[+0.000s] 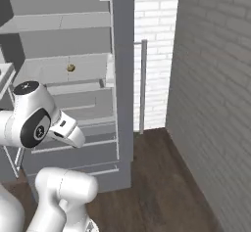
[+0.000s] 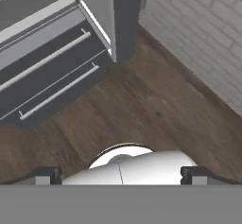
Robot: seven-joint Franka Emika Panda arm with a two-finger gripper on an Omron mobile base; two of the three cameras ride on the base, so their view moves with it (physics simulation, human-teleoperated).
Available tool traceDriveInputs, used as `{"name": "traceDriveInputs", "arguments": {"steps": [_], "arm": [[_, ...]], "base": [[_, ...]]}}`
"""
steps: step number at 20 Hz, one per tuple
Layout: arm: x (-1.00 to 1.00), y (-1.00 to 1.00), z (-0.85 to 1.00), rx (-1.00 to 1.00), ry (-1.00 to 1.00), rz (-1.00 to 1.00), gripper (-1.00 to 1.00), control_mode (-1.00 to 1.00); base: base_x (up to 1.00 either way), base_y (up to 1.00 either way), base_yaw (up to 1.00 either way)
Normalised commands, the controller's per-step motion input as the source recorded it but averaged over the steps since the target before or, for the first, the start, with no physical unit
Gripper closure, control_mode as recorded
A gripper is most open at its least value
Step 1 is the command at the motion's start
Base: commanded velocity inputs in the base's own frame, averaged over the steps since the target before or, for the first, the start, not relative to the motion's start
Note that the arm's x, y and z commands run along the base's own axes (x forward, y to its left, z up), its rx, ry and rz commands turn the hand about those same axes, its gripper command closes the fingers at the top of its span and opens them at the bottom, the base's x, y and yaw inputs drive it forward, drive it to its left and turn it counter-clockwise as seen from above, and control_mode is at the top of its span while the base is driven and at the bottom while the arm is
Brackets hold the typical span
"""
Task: Place one mushroom and one chicken drumstick in each tupperware on the nearby counter, to pack two identical lunches.
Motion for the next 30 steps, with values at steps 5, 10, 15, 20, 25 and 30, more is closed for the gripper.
{"name": "traceDriveInputs", "arguments": {"steps": [5, 10, 15, 20, 25, 30], "arm": [[0.00, 0.00, 0.00, 0.00, 0.00, 0.00, -1.00, 1.00], [0.00, 0.00, 0.00, 0.00, 0.00, 0.00, -1.00, 1.00], [0.00, 0.00, 0.00, 0.00, 0.00, 0.00, -1.00, 1.00], [0.00, 0.00, 0.00, 0.00, 0.00, 0.00, -1.00, 1.00], [0.00, 0.00, 0.00, 0.00, 0.00, 0.00, -1.00, 1.00], [0.00, 0.00, 0.00, 0.00, 0.00, 0.00, -1.00, 1.00]], "base": [[0.00, -0.03, 0.49], [0.18, -0.51, 0.17], [0.22, -0.38, 0.61], [0.33, -0.04, 0.13], [0.90, 0.01, 0.00], [0.83, 0.29, 0.00]]}}
